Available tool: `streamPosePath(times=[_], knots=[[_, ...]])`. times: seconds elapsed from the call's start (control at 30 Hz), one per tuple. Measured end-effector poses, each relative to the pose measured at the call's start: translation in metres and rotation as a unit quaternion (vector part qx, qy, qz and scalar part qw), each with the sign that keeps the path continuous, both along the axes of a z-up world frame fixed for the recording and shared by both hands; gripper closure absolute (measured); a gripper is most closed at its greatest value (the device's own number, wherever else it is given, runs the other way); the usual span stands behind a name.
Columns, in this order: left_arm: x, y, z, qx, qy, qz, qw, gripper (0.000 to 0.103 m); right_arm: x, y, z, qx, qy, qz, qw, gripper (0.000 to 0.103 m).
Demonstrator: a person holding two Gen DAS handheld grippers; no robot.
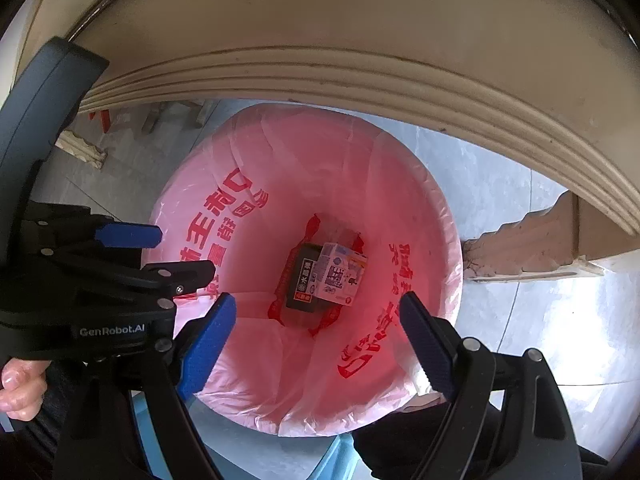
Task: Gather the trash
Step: 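Open both tools to drop the box and carton into the bin, then move both tools back over the table toward the remaining items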
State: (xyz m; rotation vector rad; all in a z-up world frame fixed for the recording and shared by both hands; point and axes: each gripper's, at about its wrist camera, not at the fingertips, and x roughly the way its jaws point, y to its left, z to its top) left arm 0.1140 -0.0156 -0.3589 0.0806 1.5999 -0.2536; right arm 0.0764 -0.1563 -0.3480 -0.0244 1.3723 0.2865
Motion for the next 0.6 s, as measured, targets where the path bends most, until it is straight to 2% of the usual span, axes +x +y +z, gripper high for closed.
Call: streamPosePath(times=[0.13,0.33,0.47,0.6], knots=[[-0.003,0.000,0.002,0.003,-0.005,-0.001,1.0000,0.040,-0.002,0.000,0.003,-0.003,-0.006,0.002,1.000,0.021],[-0.009,0.003,0.016,0.009,-0.024,0.003,0.9997,0.033,-0.008,-0.004,0.014,0.003,-0.014,-0.007,1.000,0.021],[-0.024,0.010,0.045,0.012,-0.046,0.005,0.9988,0.032,-0.024,-0.010,0.047,0.019,-0.048,-0.020,0.998,0.021],[-0.040,0.020,0.093,0.000,-0.076,0.003,0.9971,0.032,-0.046,-0.022,0.101,0.042,-0.103,-0.035,0.993,0.016]])
